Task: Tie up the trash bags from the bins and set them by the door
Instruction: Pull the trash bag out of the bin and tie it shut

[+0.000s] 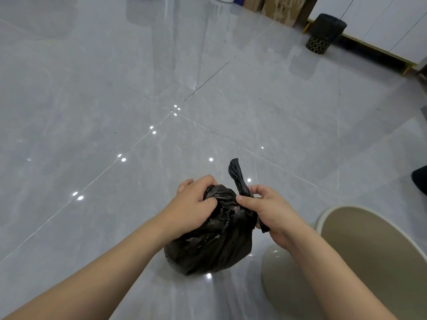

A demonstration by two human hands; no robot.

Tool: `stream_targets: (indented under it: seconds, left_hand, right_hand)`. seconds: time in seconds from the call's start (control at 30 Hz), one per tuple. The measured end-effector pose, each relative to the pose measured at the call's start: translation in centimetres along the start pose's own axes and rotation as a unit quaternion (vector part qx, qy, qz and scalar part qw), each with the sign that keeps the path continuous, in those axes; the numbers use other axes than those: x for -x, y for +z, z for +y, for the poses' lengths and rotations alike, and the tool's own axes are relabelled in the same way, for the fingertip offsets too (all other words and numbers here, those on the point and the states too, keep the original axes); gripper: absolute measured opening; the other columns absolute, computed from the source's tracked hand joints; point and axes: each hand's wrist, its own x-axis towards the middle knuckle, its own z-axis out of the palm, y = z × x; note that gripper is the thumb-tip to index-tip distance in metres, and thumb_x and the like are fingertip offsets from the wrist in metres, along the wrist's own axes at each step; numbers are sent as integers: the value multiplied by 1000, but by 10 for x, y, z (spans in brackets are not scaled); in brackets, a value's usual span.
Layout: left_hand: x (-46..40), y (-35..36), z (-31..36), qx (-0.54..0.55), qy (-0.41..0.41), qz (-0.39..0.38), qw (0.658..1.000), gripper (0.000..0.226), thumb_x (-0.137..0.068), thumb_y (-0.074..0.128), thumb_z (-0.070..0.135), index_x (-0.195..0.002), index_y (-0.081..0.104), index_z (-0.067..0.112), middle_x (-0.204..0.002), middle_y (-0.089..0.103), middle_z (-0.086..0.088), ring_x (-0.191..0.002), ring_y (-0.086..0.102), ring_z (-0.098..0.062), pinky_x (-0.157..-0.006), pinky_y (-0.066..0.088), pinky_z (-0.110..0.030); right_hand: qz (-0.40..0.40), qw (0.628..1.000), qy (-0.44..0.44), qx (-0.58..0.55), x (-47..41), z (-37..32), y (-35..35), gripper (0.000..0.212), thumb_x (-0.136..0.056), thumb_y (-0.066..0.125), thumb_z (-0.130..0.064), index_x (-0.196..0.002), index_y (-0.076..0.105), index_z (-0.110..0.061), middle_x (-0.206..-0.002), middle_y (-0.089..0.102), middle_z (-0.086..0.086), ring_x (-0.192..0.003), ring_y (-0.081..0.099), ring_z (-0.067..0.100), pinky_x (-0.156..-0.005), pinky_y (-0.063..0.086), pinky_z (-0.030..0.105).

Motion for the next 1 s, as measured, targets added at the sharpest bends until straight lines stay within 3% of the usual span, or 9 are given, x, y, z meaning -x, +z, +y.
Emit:
stream_targets:
  seconds: [0.1, 0.27, 0.4, 0.5, 0.6, 0.73, 0.83, 0.9, 1.0]
  left_hand:
    - [0, -3, -2, 0, -59, -37, 998, 21, -66, 51, 44, -87, 50, 39, -89, 62, 6, -104, 50, -19, -95, 43, -40]
    - [-2, -1, -4, -260, 92, 94, 957, 38, -78, 46, 37, -116, 49, 36, -76, 53, 12, -84, 49, -11, -99, 29, -33]
    - [1, -3, -7, -332, 155, 79, 927, 66, -79, 46, 28, -142, 32, 42, -74, 49, 13, -84, 43, -11, -94, 28, -28]
    - [-1, -3, -14, -313, 150, 50, 936, 51, -79, 33, 34, -124, 55, 42, -85, 61, 16, -87, 41, -11, -93, 31, -32]
    - [-3, 0, -23, -304, 137, 20, 943, 48, -76, 24, 43, -101, 63, 29, -87, 53, 14, -87, 35, -10, -91, 33, -33]
    - [-3, 4, -25, -195, 71, -21, 978, 34, -82, 33, 39, -85, 61, 19, -103, 46, 16, -103, 33, -9, -98, 29, -28]
    - [-2, 1, -26, -116, 28, -28, 992, 26, -88, 47, 34, -65, 51, 22, -114, 44, 20, -117, 29, -9, -105, 27, -32]
    - [-1, -2, -27, -79, 9, -33, 996, 24, -85, 50, 31, -61, 47, 26, -118, 41, 20, -121, 26, -9, -108, 26, -36]
    - [1, -1, -29, -112, 23, -12, 993, 10, -76, 47, 34, -80, 56, 33, -123, 36, 16, -122, 24, -11, -109, 26, -36]
  right_hand:
    - [5, 1000, -14, -4, 1, -2, -2, 15, -92, 63, -9, -104, 54, -7, -73, 69, 8, -42, 59, 6, -35, 36, 14]
    - [-27, 997, -9, 78, 2, -1, -2, 9, -95, 59, -20, -95, 57, -12, -53, 61, -9, -35, 47, 2, -35, 31, 16]
    - [-62, 983, 7, 173, 2, 2, -3, 20, -96, 56, -29, -84, 63, -15, -54, 49, -6, -39, 32, 6, -40, 23, 19]
    - [-82, 976, 16, 201, 5, 4, -2, 25, -97, 54, -32, -76, 60, -20, -54, 47, -9, -42, 32, 5, -44, 22, 21]
    - [-106, 971, 19, 213, 11, 1, 3, 26, -93, 57, -28, -69, 58, -18, -55, 53, -11, -48, 47, 4, -48, 37, 18]
    - [-28, 911, -102, 398, 6, 13, 1, 13, -82, 62, -32, -95, 60, -32, -77, 64, -8, -74, 62, 14, -72, 51, 34]
    - [-49, 950, -120, 283, 4, 16, 0, 13, -91, 59, -20, -93, 64, -32, -71, 63, -11, -70, 61, 11, -71, 50, 28]
    - [-93, 978, -66, 177, 7, 13, 2, 15, -93, 57, -11, -89, 67, -21, -63, 61, -14, -59, 57, 3, -56, 45, 16]
    - [-142, 982, 29, 119, 9, 12, 0, 17, -91, 54, -12, -83, 66, -20, -53, 52, -12, -41, 40, 3, -41, 28, 17]
